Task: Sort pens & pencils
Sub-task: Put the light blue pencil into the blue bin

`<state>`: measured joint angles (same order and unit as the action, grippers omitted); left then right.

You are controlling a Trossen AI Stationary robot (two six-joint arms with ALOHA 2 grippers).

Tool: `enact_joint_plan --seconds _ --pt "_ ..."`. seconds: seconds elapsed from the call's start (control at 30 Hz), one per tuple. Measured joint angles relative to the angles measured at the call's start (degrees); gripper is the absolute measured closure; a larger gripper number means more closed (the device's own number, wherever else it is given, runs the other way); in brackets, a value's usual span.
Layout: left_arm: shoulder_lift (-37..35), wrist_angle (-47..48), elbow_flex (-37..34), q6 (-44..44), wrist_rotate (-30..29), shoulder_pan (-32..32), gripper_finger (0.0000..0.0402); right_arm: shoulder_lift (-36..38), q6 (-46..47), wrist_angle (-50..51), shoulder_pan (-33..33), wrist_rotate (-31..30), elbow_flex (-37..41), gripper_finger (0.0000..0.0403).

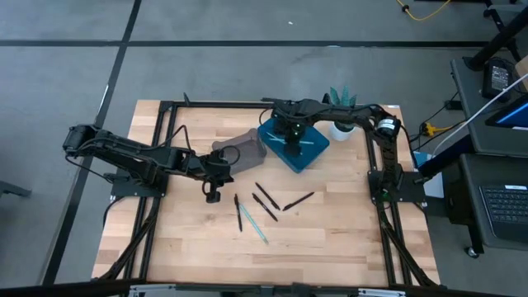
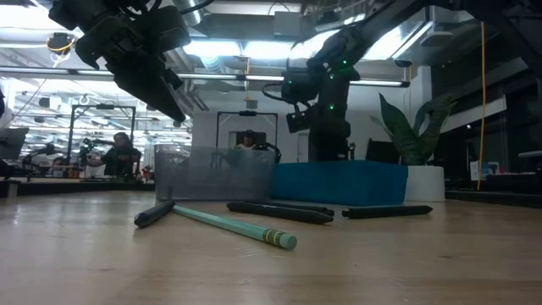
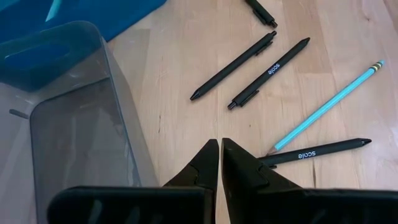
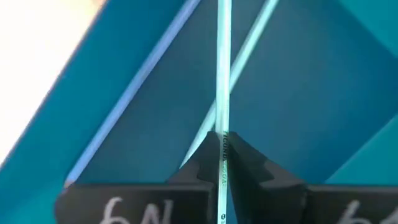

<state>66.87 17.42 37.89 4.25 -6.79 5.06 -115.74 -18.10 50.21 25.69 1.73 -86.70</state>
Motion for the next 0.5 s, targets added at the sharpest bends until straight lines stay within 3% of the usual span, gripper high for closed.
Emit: enact_joint_plan --seconds 0.27,0.5 --pt "0.00 -0.04 0.00 0.14 0.00 0.00 0.0388 0.00 -0.15 -4.39 0.98 4.45 -0.02 0.0384" --pt "0.00 -0.01 0.00 0.16 0.00 0.00 0.0388 0.00 -0.18 -5.83 2.20 4.49 -0.02 0.0382"
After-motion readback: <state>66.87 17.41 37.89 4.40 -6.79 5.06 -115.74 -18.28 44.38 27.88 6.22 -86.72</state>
